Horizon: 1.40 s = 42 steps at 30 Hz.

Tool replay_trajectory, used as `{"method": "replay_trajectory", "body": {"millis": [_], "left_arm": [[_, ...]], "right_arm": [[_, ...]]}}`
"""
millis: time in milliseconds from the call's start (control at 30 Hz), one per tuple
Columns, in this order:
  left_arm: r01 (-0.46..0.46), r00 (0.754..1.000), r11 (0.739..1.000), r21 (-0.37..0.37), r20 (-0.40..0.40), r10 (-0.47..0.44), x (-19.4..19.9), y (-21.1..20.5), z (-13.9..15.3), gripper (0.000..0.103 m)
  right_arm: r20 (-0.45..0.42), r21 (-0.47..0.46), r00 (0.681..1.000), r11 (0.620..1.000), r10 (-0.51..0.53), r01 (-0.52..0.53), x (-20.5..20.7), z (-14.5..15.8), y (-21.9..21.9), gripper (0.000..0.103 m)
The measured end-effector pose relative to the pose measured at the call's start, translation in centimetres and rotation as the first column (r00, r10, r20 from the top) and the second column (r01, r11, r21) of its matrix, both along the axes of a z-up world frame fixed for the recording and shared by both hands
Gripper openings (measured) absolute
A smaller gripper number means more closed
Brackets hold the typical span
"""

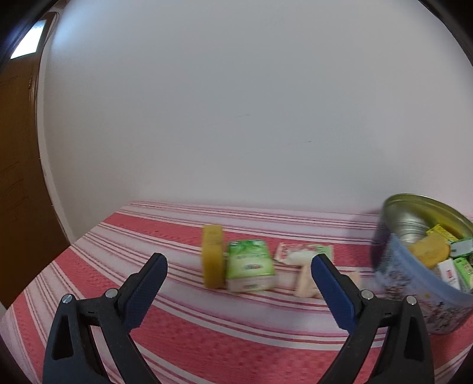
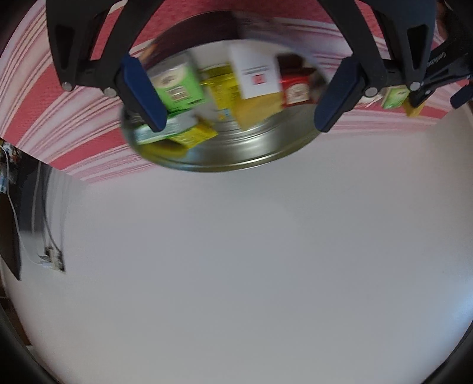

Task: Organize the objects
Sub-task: 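Move both grippers back toward the beige pastry packet and yellow block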

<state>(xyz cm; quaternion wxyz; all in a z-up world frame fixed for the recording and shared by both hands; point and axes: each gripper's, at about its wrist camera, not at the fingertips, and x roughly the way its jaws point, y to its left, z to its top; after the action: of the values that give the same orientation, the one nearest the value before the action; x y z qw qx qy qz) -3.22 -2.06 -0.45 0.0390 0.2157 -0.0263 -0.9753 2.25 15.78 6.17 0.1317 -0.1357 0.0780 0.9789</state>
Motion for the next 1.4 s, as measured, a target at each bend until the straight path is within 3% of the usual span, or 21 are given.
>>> {"method": "replay_trajectory", "body": {"millis": [300,633,867,1033,1100,1233,1367,1400], "left_arm": [[-0.078,0.995,0.996,0.042,0.058,0.076,-2.3,-5.4,-0.6,0.099],[-0.149,0.984,0.988,0.03,0.101,0.145,-4.0,-9.9,-1.3,0.099],[-0.166,0.978,0.984,0.059,0.135,0.157,-4.3,-11.4,-1.3,0.099],[-0.16,0.979,0.984,0.084,0.143,0.147,-4.4,-11.7,-1.1,0.099],[-0.157,0.979,0.984,0.088,0.144,0.144,-4.5,-11.8,-1.2,0.099],[-0.157,0.979,0.983,0.097,0.149,0.141,-4.7,-12.0,-1.3,0.099],[-0.156,0.979,0.984,0.091,0.147,0.141,-4.7,-11.8,-1.2,0.099],[-0.153,0.979,0.984,0.088,0.149,0.139,-4.4,-11.3,-1.0,0.099]], "right_arm": [[0.064,-0.002,0.989,0.991,0.137,-0.137,-3.1,-0.7,-6.1,0.09],[0.213,-0.084,0.934,0.957,0.288,-0.276,-7.9,-2.0,-12.1,0.089],[0.388,-0.155,0.881,0.962,0.27,-0.226,-12.0,-4.2,-13.3,0.086],[0.507,-0.225,0.822,0.961,0.257,-0.162,-14.8,-6.5,-13.1,0.083],[0.502,-0.208,0.831,0.966,0.24,-0.153,-15.2,-6.3,-13.3,0.083],[0.547,-0.157,0.809,0.976,0.213,-0.151,-16.4,-6.6,-14.4,0.083],[0.574,-0.098,0.796,0.981,0.192,-0.167,-16.8,-6.7,-15.3,0.071],[0.576,-0.086,0.794,0.981,0.193,-0.176,-16.7,-6.6,-15.3,0.06]]}}
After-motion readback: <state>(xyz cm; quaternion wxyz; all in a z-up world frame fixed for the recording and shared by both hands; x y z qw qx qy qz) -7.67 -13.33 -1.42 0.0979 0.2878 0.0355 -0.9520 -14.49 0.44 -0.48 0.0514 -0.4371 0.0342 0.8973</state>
